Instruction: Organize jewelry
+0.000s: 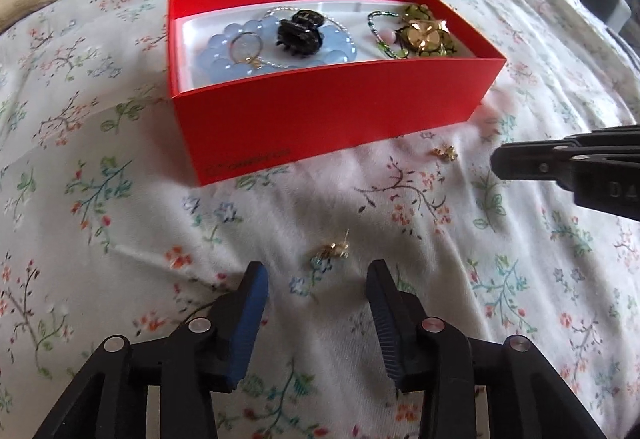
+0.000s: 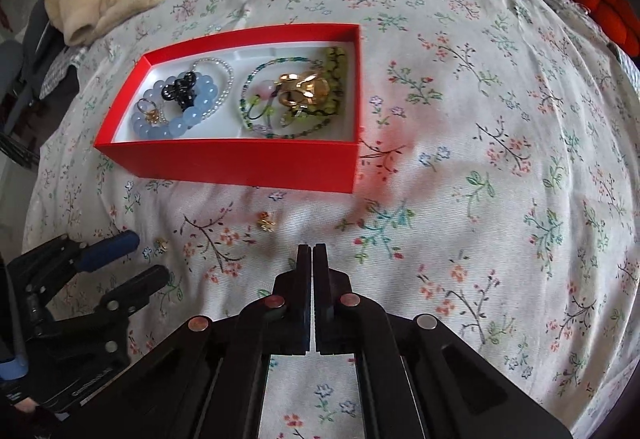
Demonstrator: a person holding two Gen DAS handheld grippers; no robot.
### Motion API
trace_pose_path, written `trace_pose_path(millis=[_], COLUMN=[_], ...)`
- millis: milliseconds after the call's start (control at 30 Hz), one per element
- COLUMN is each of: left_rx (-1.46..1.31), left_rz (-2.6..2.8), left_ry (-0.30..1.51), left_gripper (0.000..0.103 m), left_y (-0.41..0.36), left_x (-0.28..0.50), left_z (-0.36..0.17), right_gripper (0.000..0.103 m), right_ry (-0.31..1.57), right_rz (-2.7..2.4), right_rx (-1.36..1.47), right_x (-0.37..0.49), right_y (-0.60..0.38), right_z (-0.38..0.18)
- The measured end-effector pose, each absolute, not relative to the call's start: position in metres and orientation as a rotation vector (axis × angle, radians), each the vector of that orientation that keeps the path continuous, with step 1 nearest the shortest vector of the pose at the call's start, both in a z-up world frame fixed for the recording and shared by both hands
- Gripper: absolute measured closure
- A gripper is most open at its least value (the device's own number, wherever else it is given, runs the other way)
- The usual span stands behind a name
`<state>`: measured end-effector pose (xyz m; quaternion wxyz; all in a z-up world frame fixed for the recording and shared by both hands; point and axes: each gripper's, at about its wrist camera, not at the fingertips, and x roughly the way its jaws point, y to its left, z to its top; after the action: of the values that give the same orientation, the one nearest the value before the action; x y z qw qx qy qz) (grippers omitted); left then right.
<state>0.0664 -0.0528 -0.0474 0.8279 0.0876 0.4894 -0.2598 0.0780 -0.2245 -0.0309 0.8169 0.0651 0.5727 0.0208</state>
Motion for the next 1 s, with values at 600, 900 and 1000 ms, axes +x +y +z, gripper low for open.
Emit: trace_pose_path(millis=[600,900,1000], left_rx=[0.24,0.191,0.18], left_rz=[-0.543,-0.505,-0.495], left_ry=[1.023,1.025,1.03], left_gripper=[0.099,0.099,0.099], left_y=[-0.065,-0.041,-0.032], left_x=[0.066,0.067,0.068], left_z=[-0.05,-0.041,-0.04], right_gripper=[0.053,0.053,0.053], right_ry=[1.217,1.201,1.198], right_rz=[0.078,0.084,0.082], right_rx=[0.195,0.186,0.14], right_x=[0.083,0.095,0.1], right_y=[-0.237,-0.222,-0.208], right_z=[-0.031,-0.041,-0.046])
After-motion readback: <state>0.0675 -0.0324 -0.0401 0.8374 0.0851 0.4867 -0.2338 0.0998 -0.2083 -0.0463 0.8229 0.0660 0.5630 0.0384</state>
